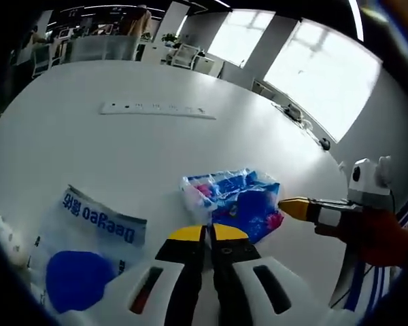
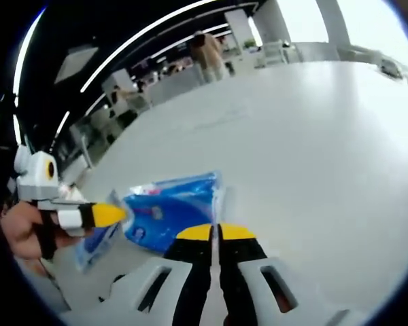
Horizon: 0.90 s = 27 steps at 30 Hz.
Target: Arrange the tabletop items into an orderly group along one side of the table until the central work area is clear of visible clutter.
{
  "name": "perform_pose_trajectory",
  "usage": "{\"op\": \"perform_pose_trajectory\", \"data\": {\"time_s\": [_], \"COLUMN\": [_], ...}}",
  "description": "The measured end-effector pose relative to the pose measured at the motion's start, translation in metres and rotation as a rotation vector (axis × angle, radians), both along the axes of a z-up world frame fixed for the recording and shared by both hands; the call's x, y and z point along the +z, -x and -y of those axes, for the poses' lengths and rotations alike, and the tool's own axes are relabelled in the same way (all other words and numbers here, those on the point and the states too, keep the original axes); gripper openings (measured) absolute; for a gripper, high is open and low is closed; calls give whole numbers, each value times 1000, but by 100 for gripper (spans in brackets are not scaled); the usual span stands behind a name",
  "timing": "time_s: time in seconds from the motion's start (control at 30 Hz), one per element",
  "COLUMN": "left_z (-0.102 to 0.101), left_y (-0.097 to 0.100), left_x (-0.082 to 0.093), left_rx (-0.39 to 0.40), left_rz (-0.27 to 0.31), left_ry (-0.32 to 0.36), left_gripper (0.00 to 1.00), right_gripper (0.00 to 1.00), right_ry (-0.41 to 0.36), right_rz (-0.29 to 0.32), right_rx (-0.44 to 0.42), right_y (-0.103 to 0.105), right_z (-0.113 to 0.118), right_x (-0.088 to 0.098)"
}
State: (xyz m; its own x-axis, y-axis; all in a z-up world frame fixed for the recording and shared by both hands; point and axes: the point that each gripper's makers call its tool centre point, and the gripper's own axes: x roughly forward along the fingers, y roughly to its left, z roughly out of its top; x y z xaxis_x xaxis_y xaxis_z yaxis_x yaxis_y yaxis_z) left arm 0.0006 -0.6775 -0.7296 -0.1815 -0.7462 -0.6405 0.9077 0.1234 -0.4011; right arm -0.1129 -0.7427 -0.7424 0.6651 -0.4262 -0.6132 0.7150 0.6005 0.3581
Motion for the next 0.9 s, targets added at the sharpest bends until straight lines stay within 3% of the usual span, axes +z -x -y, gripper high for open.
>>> {"op": "perform_pose_trajectory", "data": {"time_s": [0.17, 0.3, 0.9], "left_z": [-6, -8, -41], "left_y": [-1, 3, -10], "left_x": [-3, -6, 9], "left_rx": [-11, -8, -33], "left_rz": [20, -22, 54], "left_ry": [-15, -37, -22], "left_gripper": [3, 11, 9], "right_gripper": [4, 7, 8], "right_ry": [-16, -25, 4], "right_rz": [-3, -10, 7], "right_rx": [-12, -22, -55], "right_y": [3, 7, 19], "right_z": [-4, -5, -2], "right_x": [-4, -7, 10]}}
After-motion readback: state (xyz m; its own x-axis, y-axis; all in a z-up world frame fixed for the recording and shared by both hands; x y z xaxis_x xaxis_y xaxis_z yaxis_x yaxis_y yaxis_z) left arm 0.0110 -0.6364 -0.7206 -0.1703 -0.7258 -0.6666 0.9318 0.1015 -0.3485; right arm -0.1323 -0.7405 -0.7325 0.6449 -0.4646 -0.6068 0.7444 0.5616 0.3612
